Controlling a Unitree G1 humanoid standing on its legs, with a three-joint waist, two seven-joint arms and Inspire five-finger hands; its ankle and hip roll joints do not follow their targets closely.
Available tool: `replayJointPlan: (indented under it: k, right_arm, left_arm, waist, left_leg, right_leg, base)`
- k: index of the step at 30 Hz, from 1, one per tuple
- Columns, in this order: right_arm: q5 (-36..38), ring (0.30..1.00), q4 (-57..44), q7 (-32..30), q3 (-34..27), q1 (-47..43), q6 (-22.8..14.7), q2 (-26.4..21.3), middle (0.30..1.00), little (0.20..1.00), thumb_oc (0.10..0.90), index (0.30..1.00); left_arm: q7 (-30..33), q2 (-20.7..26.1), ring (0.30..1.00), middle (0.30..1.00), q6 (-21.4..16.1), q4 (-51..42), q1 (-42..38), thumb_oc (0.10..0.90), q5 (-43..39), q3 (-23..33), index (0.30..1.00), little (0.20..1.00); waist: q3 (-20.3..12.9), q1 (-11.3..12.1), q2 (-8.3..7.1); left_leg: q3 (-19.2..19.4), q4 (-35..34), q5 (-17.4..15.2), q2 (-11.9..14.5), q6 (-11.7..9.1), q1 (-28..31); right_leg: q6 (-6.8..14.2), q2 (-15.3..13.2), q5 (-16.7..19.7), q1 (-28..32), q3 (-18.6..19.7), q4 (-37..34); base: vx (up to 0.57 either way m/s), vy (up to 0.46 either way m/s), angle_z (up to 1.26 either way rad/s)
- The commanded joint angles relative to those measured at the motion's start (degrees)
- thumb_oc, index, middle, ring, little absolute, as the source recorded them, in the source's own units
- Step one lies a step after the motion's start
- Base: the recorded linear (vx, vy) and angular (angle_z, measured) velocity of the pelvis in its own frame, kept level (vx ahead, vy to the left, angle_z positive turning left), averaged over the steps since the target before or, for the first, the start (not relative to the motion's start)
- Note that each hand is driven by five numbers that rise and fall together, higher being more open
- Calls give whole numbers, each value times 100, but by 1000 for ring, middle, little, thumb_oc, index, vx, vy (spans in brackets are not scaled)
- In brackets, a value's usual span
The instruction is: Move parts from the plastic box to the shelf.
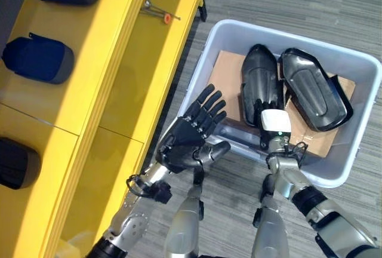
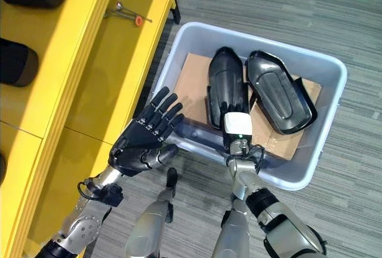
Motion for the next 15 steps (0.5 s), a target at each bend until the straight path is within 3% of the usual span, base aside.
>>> replayJointPlan:
  k: [1,9,15]
  right_arm:
    - [20,1000,-101,-279,115,-705,25,-21,1000,1000,900,1000]
    - [-152,1000,583,112,359,-979,192,176,1000,1000,900,1000]
    - [-812,1000,1200,355,590,-1342,140,176,1000,1000,900,1000]
  left_arm:
    - [-238,-104,1000,1000,-322,-720,-256,900,-11,19,1000,1000]
    - [-219,-183,1000,1000,-229,-671,-404,900,13,-40,1000,1000]
    - [-235,-202,1000,1000,-215,-579,-532,900,-12,-141,1000,1000]
  waist:
    - [-108,111,22]
    - [-29,207,80]
    - [40,309,140]
  left_leg:
    - [218,-98,48,-564,611,-99]
    - [182,-91,103,-586,602,-219]
    - [134,-43,150,-601,600,-366]
  right_leg:
    - [-304,228,-570,-137,-172,1020]
    - [-329,246,-565,-245,-228,1079]
    - [-338,256,-575,-384,-286,1187]
  base:
    - [0,0,0]
    - [0,0,0]
    - [-15,-9,2]
